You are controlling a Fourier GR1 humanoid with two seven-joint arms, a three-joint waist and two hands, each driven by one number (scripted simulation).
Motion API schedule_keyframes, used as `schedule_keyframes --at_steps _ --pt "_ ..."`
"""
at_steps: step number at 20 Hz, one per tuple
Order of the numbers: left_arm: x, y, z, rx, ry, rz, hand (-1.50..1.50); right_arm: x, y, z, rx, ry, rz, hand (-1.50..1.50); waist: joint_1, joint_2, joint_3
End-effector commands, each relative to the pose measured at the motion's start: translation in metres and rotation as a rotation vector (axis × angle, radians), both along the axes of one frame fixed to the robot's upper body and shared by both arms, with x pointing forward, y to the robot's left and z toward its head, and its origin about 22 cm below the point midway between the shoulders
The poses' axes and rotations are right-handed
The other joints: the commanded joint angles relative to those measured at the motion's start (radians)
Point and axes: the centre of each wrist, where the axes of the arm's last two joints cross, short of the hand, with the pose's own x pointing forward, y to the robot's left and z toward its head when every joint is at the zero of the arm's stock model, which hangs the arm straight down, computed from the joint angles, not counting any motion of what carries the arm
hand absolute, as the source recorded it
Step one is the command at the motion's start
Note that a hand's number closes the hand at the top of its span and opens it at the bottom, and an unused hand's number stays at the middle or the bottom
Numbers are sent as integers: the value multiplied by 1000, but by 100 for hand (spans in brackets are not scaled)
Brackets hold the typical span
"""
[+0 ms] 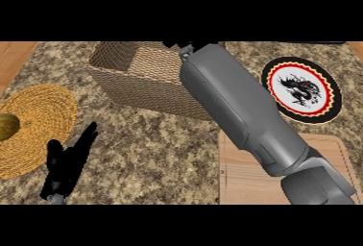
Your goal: Pick the tomato from the cutting board and place it in the basket
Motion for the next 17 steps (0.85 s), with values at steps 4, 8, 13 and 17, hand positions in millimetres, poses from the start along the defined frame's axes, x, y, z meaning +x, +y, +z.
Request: schedule_keyframes --at_steps 4,8,13,17 --pt "-16 2 -24 -5 156 48 0 -6 12 12 139 -12 -68 -150 -21 2 -14" --pt "-28 15 -33 1 150 88 0 -4 5 13 203 -86 -82 -150 -56 -4 -14" --pt "-30 24 -32 -5 163 113 0 -7 0 13 270 -101 -127 -150 -88 -15 -14" --pt "-36 30 -28 -23 175 168 0 -10 -19 11 276 -94 -134 -150 -133 -29 -12"
